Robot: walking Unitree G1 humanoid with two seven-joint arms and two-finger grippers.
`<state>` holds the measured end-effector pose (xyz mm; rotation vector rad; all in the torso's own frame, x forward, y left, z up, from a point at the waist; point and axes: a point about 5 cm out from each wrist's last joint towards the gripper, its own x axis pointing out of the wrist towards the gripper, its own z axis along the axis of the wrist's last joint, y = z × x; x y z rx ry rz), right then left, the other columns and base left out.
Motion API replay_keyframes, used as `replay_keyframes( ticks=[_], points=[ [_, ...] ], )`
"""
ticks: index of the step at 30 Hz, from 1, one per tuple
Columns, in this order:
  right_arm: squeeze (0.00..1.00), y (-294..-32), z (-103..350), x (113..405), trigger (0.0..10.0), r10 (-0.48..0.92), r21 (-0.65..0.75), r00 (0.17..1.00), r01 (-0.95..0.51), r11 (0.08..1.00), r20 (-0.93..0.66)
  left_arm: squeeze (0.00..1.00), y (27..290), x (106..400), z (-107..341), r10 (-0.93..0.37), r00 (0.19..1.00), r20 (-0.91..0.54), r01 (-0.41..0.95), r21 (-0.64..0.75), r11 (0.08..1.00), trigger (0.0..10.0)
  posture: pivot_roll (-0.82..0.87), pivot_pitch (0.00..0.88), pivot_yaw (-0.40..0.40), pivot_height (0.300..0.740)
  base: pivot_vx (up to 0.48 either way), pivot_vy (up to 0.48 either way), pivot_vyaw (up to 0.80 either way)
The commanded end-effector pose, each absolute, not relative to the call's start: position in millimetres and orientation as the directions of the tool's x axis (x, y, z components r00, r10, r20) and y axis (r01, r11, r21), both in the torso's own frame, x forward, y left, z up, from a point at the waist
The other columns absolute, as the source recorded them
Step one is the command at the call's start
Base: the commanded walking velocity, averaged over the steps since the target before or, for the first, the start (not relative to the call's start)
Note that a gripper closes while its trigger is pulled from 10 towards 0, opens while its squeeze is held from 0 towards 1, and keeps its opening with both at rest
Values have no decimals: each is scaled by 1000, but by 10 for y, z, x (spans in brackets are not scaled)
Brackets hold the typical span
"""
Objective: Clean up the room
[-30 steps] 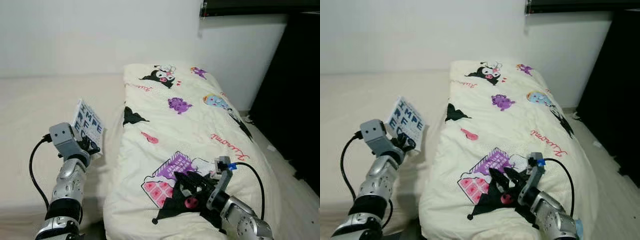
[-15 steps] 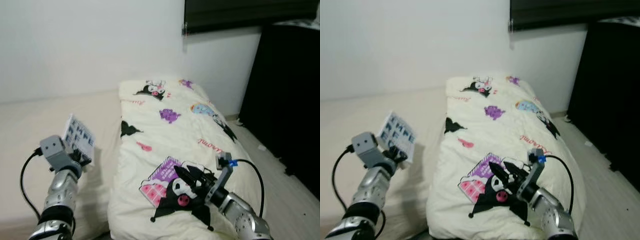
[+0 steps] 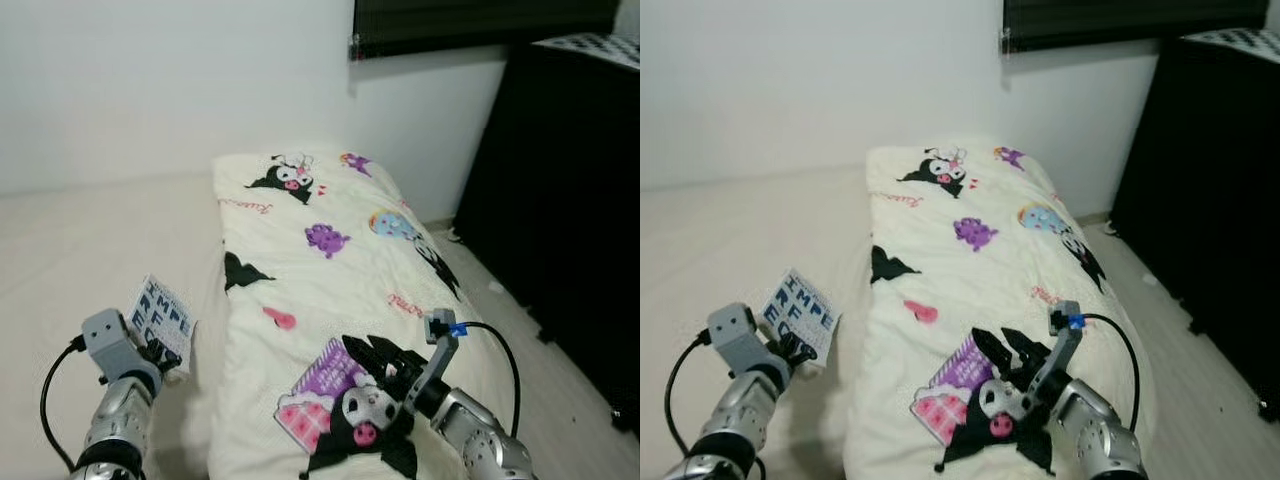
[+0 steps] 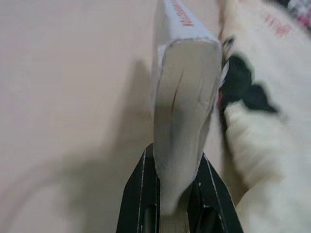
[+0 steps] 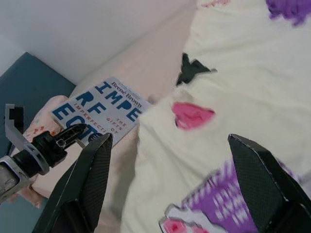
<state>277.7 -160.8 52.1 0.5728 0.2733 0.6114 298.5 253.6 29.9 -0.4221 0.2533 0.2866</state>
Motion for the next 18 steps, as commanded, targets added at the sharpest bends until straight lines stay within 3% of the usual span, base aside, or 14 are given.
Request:
replay_keyframes(
  ticks=[1,5,8,9,11,12,13,18],
  points=[
    [0,-1611,586,2803,10000,617,569,786,-489,661,-43,0,2668,3126,579,226,961,-162,-272,-391,879,10000,0,0,-12,710,0,0,0],
    [0,-1624,617,2816,10000,622,564,782,-500,657,-31,0,2680,3246,783,184,980,-77,-200,-412,889,10000,0,0,-13,725,0,0,0],
    [0,-1643,646,2821,10000,628,556,778,-514,653,-18,0,2569,3386,1061,26,998,66,3,-405,914,10000,-1,0,-13,740,0,0,0],
    [0,-1643,646,2821,10000,628,556,778,-514,653,-18,0,2569,3386,1061,26,998,66,3,-405,914,10000,-1,0,-13,740,0,0,0],
    [0,-1703,726,2821,10000,631,541,776,-539,646,20,0,2396,3464,1348,-210,961,179,252,-257,933,10000,-1,0,-14,740,0,0,0],
    [0,-1703,726,2821,10000,631,541,776,-539,646,20,0,2396,3464,1348,-210,961,179,252,-257,933,10000,-1,0,-14,740,0,0,0],
    [0,-1807,868,2830,10000,622,517,779,-565,643,80,0,2281,3482,1561,-382,895,230,418,-138,898,10000,-2,0,-10,740,0,0,0],
    [0,-1929,1034,2842,10000,603,488,785,-586,647,143,0,2233,3478,1719,-482,837,258,514,-69,855,10000,-5,0,-5,740,0,0,0]
  ],
)
